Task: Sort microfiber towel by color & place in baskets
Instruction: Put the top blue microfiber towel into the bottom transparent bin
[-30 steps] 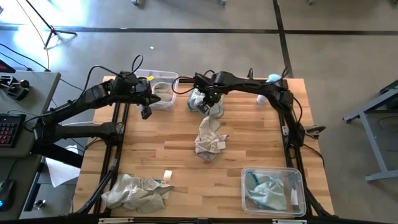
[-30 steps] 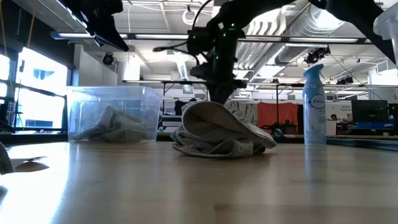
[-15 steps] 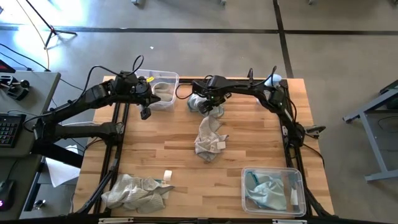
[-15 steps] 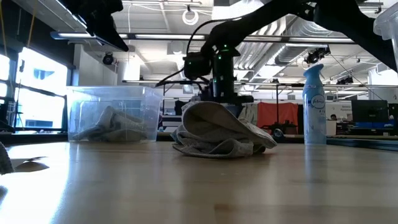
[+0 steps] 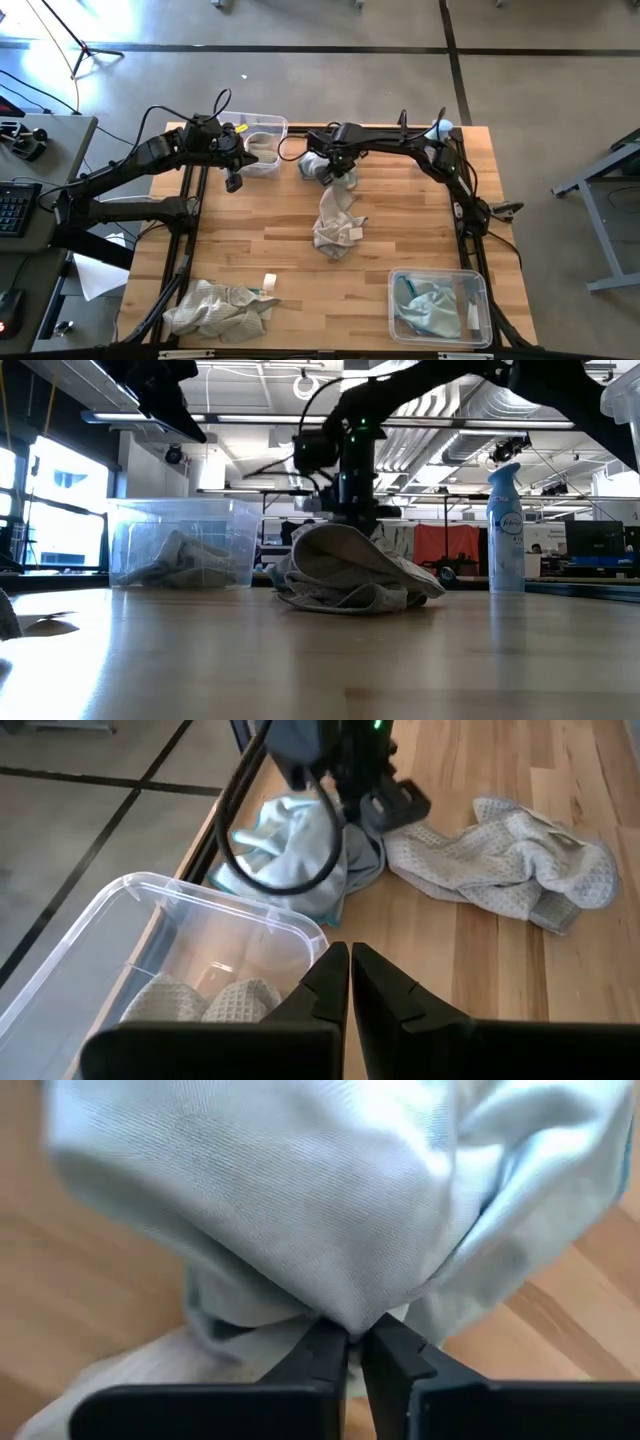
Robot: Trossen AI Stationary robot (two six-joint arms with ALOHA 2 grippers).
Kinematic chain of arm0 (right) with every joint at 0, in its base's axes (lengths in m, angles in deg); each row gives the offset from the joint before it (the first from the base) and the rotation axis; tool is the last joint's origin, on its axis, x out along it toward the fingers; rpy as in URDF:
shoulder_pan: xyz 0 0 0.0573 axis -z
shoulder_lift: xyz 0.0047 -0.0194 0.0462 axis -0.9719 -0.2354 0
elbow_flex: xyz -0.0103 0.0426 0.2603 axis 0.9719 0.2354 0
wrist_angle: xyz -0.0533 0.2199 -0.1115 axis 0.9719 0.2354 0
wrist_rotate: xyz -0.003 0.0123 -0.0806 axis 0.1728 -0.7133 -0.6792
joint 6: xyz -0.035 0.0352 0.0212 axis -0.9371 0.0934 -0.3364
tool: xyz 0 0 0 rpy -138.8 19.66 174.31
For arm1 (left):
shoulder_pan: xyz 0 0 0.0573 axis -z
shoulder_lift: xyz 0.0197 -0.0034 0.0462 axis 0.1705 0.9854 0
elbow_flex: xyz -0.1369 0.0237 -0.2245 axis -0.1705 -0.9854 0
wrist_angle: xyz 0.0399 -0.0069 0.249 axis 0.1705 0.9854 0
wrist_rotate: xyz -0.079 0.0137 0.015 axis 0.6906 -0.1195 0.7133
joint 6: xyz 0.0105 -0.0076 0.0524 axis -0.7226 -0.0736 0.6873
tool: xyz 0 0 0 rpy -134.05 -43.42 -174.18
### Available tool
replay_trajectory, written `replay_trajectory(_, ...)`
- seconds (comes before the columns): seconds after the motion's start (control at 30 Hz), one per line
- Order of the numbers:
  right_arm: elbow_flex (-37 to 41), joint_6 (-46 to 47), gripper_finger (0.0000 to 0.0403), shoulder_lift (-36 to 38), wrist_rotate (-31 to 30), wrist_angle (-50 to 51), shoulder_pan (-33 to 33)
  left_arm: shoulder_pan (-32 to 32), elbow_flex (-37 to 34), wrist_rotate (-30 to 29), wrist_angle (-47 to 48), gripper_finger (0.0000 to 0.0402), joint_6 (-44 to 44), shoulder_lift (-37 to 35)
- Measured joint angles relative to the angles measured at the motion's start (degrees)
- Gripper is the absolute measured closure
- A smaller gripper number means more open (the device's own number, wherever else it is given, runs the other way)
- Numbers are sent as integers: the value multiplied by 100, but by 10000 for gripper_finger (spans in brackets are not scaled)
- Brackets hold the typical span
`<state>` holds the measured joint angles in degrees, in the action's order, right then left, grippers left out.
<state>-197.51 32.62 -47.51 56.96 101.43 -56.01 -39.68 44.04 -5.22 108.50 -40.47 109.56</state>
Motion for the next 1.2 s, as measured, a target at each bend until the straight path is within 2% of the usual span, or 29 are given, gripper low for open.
replay_trajectory(0.13, -215, -80, 397, 365, -269, 96, -119, 0, 0, 0, 0, 399, 80, 0)
replay_trajectory(0.3, -685, -206, 396, 997, -847, 146, -266, 0, 0, 0, -2, 399, 133, 0)
replay_trajectory(0.43, -1162, -440, 399, 1420, -1031, 145, -287, 0, 0, 0, -4, 399, 151, 0)
replay_trajectory(0.73, -2027, -709, 400, 1693, -941, 135, -276, -7, 0, -2, -111, 399, 189, 0)
replay_trajectory(1.2, -1809, -597, 391, 1594, -512, 327, -312, -7, 0, -17, -133, 399, 190, 0)
